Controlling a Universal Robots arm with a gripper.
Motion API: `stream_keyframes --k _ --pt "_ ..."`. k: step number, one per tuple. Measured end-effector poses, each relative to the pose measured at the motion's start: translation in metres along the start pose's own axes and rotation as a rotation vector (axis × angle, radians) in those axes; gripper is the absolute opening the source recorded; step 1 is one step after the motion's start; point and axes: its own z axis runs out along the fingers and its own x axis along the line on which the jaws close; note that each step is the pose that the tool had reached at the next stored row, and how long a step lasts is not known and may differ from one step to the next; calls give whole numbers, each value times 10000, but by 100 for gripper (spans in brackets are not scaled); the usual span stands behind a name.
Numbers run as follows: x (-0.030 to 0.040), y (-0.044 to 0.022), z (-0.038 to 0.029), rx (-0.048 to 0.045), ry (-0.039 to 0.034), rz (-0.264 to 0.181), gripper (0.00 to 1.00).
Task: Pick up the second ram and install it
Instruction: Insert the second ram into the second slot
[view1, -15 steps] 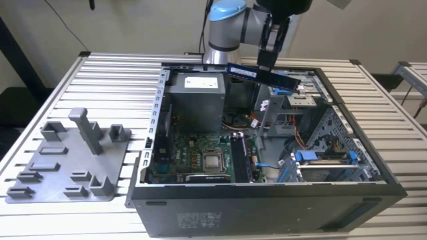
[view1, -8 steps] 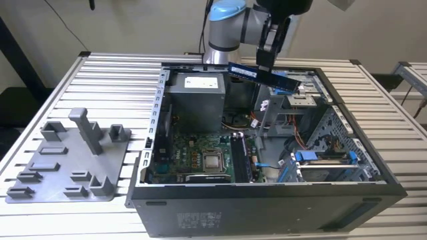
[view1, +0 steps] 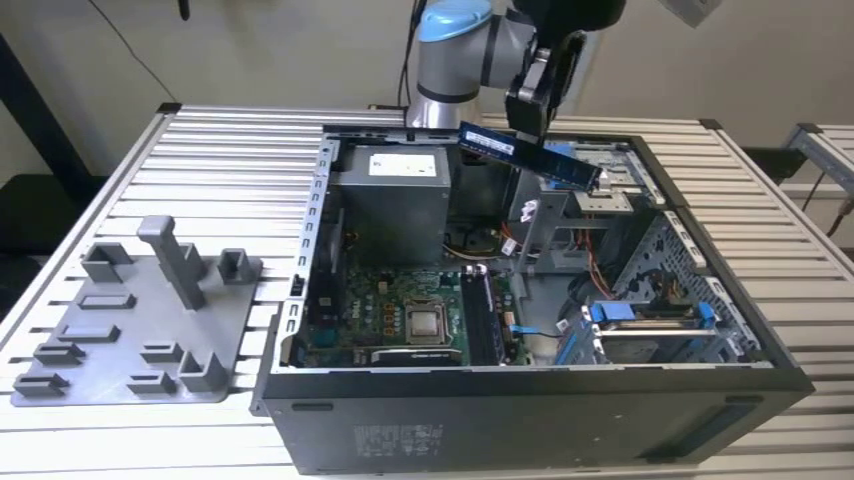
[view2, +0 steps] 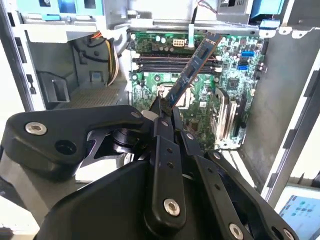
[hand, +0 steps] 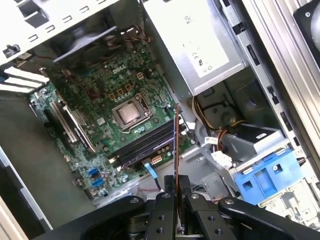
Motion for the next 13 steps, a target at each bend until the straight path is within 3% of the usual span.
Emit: stream_keyframes --k 13 --pt "3 -2 9 75 -5 1742 14"
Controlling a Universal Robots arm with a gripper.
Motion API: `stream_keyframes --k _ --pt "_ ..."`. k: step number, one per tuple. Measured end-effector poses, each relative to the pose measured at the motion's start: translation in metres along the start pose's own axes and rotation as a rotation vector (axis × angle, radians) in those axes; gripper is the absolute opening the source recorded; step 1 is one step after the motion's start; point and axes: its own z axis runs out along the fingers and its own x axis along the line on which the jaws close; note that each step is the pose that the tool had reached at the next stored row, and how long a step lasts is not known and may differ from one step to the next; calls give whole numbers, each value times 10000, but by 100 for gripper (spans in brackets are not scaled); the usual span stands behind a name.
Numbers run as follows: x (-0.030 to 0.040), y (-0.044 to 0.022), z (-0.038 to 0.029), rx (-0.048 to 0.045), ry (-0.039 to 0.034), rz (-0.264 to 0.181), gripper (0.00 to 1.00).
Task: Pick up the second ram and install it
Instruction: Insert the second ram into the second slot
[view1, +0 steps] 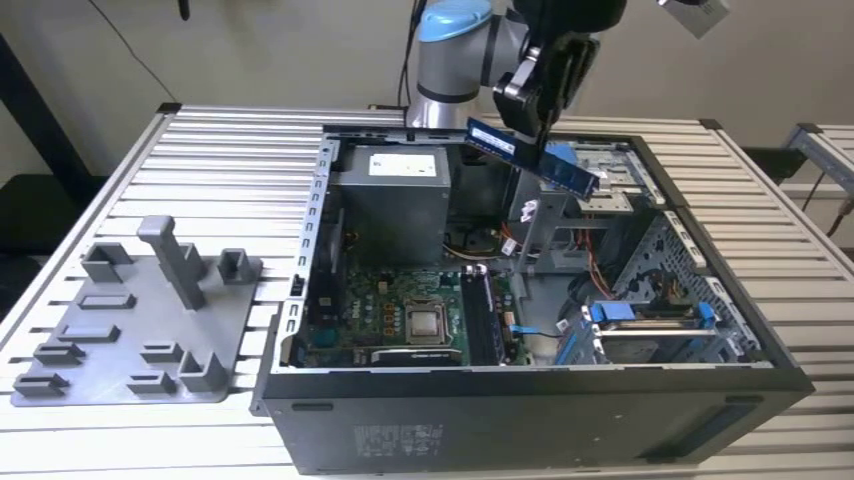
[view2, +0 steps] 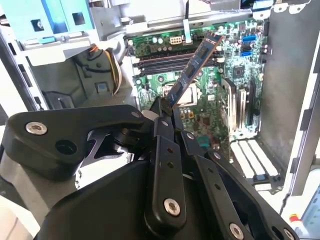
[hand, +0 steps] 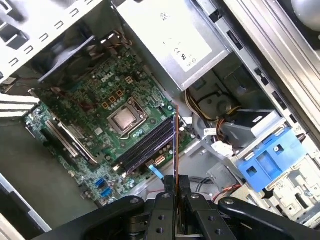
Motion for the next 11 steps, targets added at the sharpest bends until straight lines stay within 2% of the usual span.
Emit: stream_keyframes --k 11 --pt "2 -2 10 73 18 1272 14"
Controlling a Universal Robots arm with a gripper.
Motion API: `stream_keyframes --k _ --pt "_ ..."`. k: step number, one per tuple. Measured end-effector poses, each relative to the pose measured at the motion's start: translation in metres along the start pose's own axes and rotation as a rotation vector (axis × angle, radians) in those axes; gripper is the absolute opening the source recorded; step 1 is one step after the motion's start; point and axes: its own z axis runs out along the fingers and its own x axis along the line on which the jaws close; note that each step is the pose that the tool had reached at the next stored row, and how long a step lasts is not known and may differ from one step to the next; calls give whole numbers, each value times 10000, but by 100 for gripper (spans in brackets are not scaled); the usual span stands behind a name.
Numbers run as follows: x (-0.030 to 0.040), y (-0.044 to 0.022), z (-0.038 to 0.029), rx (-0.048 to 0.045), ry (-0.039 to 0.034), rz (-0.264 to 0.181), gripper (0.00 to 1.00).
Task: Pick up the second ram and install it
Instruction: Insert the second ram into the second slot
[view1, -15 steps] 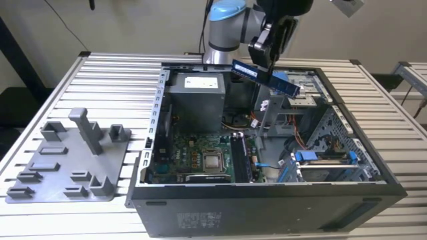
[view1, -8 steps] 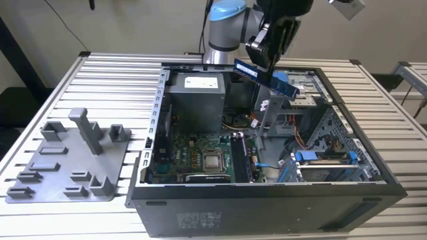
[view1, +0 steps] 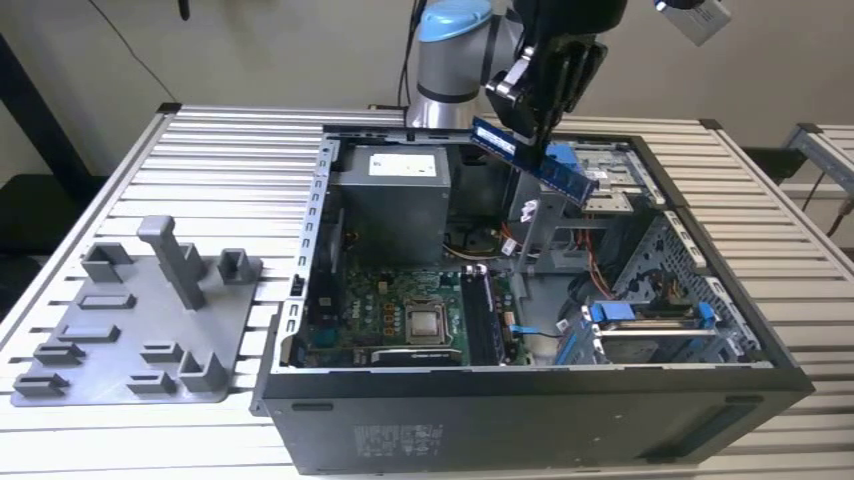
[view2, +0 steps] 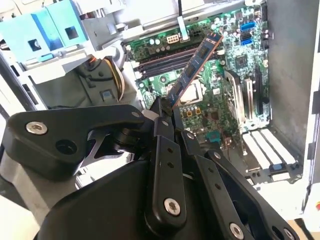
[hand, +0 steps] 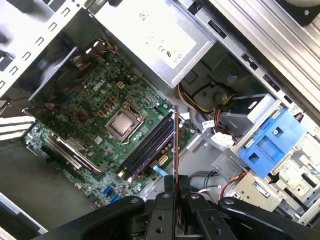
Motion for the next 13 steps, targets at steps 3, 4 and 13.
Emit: stream_keyframes --k 3,4,13 --pt "0 0 1 5 0 103 14" --pt "0 0 1 5 0 106 14" --pt "5 -5 13 24 3 504 14"
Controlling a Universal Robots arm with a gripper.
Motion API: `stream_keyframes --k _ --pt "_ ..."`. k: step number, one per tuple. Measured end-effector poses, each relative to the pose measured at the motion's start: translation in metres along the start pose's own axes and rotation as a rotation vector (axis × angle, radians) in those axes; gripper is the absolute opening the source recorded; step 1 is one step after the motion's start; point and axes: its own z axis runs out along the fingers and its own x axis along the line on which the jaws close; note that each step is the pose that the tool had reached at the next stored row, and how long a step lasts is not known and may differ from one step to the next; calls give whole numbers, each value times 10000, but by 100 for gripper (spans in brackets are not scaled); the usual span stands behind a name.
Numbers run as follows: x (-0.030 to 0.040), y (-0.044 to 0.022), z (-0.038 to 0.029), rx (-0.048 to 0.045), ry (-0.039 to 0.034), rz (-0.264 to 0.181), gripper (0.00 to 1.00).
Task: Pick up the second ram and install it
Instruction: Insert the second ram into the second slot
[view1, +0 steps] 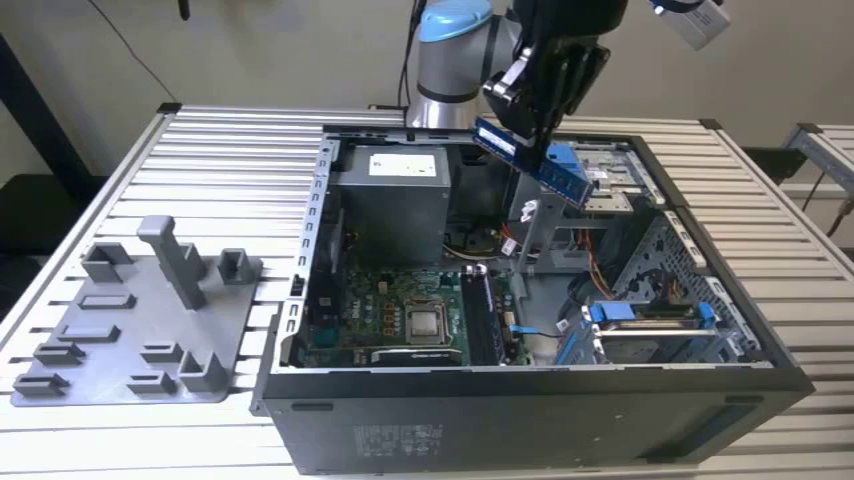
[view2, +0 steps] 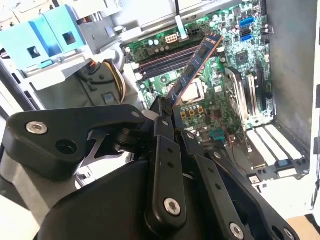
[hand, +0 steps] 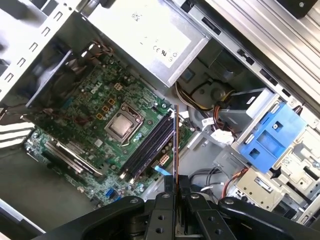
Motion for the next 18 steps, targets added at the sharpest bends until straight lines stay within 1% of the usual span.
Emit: stream_keyframes --k 7,18 --pt "4 -5 19 37 7 648 14" --pt "24 -25 89 88 18 1556 14"
